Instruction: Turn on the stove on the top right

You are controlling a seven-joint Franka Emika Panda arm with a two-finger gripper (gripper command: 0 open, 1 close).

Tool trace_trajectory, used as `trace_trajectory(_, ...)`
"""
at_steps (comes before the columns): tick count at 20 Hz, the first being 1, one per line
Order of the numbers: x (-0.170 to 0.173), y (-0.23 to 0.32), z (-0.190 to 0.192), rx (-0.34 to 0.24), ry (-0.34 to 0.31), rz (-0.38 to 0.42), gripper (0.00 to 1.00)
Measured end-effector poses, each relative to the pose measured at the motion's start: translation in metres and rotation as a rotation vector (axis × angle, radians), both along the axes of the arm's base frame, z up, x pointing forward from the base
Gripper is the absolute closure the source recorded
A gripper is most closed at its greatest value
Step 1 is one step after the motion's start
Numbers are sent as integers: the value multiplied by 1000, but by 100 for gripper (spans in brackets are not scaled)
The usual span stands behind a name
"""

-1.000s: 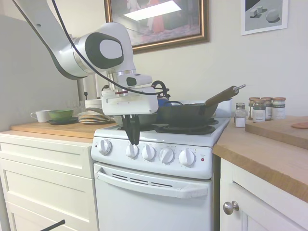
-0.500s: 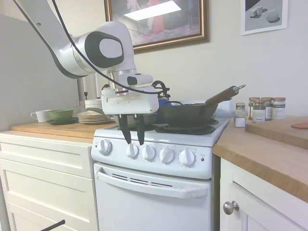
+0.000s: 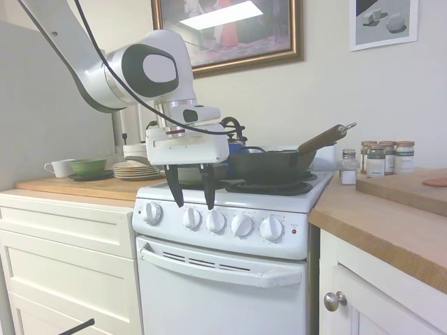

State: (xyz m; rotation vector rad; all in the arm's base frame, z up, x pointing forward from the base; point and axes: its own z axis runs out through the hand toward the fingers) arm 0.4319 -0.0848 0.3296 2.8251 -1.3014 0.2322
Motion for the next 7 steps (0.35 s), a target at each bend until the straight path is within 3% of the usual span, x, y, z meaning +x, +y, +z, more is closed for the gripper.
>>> trace_trajectory(7,1,-1,4,-5,5,2,0)
